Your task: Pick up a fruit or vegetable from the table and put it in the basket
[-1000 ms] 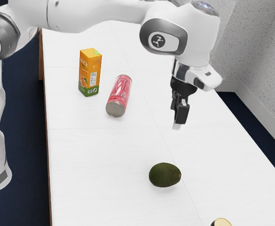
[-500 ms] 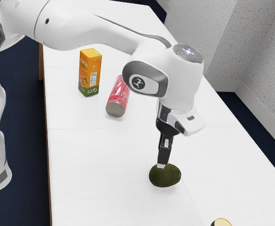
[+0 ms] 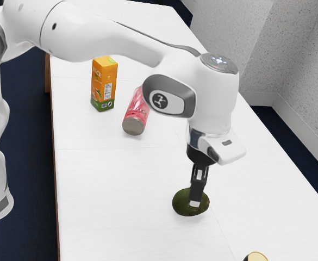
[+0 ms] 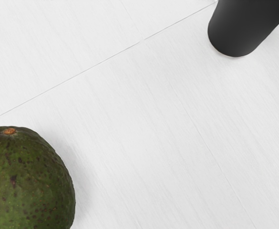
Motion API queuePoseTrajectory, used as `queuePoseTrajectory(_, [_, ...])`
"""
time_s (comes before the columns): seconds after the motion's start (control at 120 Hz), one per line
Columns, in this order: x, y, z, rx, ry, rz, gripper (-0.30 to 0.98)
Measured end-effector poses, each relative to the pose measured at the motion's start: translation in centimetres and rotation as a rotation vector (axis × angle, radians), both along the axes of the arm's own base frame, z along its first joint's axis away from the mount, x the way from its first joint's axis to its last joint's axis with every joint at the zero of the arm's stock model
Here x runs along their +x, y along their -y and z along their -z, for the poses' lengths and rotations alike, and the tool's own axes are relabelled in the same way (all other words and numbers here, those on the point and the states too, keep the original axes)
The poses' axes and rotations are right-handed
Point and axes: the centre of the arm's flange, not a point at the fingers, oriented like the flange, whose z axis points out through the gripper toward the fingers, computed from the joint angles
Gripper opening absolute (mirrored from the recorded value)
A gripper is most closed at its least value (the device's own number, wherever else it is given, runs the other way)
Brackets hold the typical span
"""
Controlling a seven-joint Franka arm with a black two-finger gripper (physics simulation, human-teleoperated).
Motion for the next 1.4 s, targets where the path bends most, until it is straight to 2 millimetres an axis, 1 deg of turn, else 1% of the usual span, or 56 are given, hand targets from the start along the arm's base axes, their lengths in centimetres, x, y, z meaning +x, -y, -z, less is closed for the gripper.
queuePoseTrajectory(0.075, [1.6,-2.5,0.0,0.000,0.001,-0.050,0.69])
queuePoseTrajectory(0.183, [4.3,-7.0,0.1,0.000,0.000,-0.138,0.69])
queuePoseTrajectory(0.258, [5.7,-9.9,0.1,0.000,0.000,-0.192,0.69])
queuePoseTrajectory(0.317, [6.3,-11.4,0.2,-0.001,0.000,-0.221,0.69])
queuePoseTrajectory(0.375, [6.7,-12.2,0.3,-0.001,-0.002,-0.234,0.69])
queuePoseTrajectory(0.417, [6.7,-12.2,0.4,-0.001,-0.002,-0.233,0.69])
queuePoseTrajectory(0.467, [6.5,-11.5,0.4,-0.001,-0.003,-0.222,0.69])
queuePoseTrajectory(0.675, [4.1,-6.3,0.4,-0.001,-0.002,-0.125,0.69])
queuePoseTrajectory(0.733, [3.5,-5.4,0.4,0.000,-0.002,-0.106,0.69])
queuePoseTrajectory(0.783, [3.3,-4.9,0.4,0.000,-0.002,-0.098,0.69])
queuePoseTrajectory(0.892, [3.4,-5.1,0.5,-0.001,-0.003,-0.101,0.69])
queuePoseTrajectory(1.008, [4.2,-6.5,0.5,-0.002,-0.003,-0.128,0.69])
queuePoseTrajectory(1.167, [5.2,-8.0,1.3,-0.003,-0.010,-0.158,0.69])
queuePoseTrajectory(1.258, [5.3,-8.0,2.0,-0.001,-0.017,-0.157,0.69])
queuePoseTrajectory(1.4, [5.1,-7.0,3.7,0.002,-0.035,-0.139,0.69])
